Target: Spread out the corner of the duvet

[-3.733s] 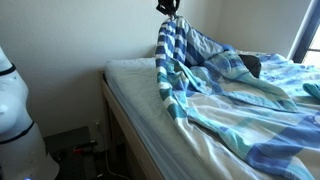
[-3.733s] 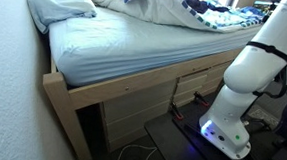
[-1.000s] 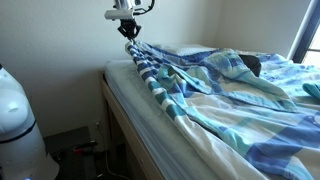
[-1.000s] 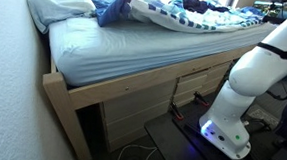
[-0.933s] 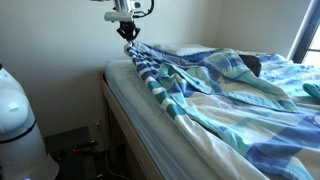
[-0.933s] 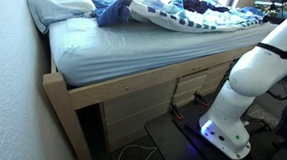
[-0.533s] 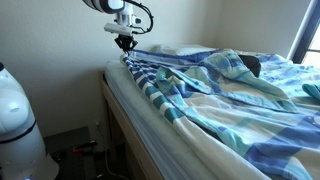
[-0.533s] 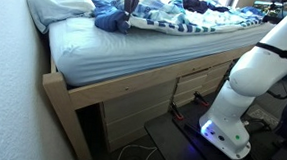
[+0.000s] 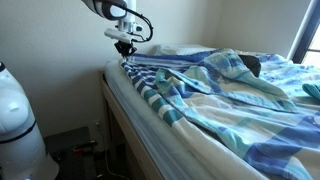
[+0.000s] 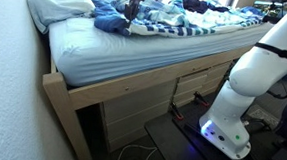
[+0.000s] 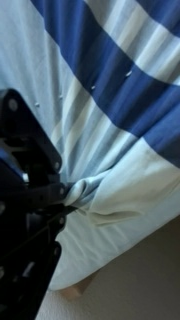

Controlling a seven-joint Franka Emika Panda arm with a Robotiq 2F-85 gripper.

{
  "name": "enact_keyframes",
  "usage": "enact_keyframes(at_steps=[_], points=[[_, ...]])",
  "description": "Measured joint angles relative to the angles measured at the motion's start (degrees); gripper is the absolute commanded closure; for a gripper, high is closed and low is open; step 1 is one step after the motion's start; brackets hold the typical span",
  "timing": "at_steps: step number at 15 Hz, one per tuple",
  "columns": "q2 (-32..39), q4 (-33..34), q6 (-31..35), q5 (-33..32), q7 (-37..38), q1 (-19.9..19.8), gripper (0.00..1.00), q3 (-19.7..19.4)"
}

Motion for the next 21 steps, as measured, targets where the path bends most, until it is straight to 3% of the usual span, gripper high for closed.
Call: enact_keyframes(at_steps=[5, 6, 7, 15, 17, 21], points=[[2.4, 0.0, -1.7, 1.5, -0.1, -0.3, 0.98, -0.4], [2.8, 0.0, -1.8, 1.7, -0.1, -0.3, 0.75, -0.4], [3.0, 0.1, -1.9, 1.8, -0.1, -0.4, 0.65, -0.4], [1.7, 2.0, -9.5, 3.4, 0.0, 0.2, 0.05, 1.5], [0.6, 2.9, -11.5, 3.3, 0.1, 0.3, 0.00, 2.3], [-1.6, 5.2, -14.2, 3.0, 0.1, 0.7, 0.00, 2.8]])
